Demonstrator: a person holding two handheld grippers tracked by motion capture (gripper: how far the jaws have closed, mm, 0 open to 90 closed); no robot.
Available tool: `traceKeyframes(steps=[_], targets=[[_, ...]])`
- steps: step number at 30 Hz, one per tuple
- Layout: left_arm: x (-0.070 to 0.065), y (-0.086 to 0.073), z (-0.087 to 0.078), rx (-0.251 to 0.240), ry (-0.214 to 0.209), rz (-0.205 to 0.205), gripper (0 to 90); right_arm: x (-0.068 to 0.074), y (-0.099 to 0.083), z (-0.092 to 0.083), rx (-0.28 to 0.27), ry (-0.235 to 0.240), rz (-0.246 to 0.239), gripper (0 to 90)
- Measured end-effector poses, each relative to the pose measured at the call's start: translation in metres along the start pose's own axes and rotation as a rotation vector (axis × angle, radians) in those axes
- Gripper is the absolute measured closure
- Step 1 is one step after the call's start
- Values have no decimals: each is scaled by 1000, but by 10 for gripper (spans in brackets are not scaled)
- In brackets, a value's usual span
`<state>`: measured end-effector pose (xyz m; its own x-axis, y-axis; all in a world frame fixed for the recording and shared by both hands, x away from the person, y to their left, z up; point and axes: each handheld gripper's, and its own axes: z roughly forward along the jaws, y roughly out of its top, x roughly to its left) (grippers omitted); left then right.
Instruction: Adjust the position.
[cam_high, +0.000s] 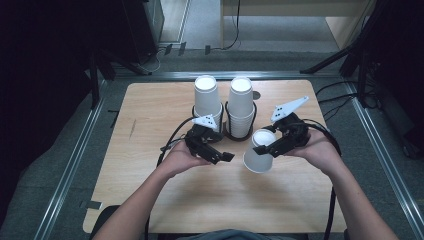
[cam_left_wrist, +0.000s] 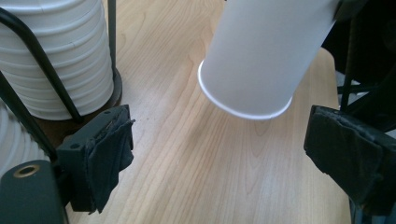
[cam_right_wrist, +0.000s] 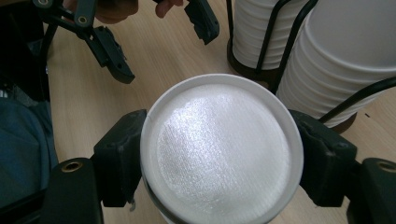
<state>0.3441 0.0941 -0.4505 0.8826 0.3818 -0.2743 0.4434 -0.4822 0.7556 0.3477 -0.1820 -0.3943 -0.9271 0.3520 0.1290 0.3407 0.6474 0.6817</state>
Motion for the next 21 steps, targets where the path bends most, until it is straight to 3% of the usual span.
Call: traceKeyframes(steps=[2,3,6,9,14,21], targets=[[0,-1,1,9,-1,-1,88,0,-1,2,4,4,3,262],[1,-3,4,36,5,15,89,0,-3,8,1,7,-9,262],[-1,-6,8,53,5,39,88,-2,-7,15,-22,38,10,262],[-2,-7,12,52,-13,42,86,-2,-9,23,-12,25,1,262],[0,-8,19,72,-26,35,18,-1,-9,32,-42,47,-2,262],[-3,-9,25,81,-24,68,10,2,-7,37,-77,61,2,262]])
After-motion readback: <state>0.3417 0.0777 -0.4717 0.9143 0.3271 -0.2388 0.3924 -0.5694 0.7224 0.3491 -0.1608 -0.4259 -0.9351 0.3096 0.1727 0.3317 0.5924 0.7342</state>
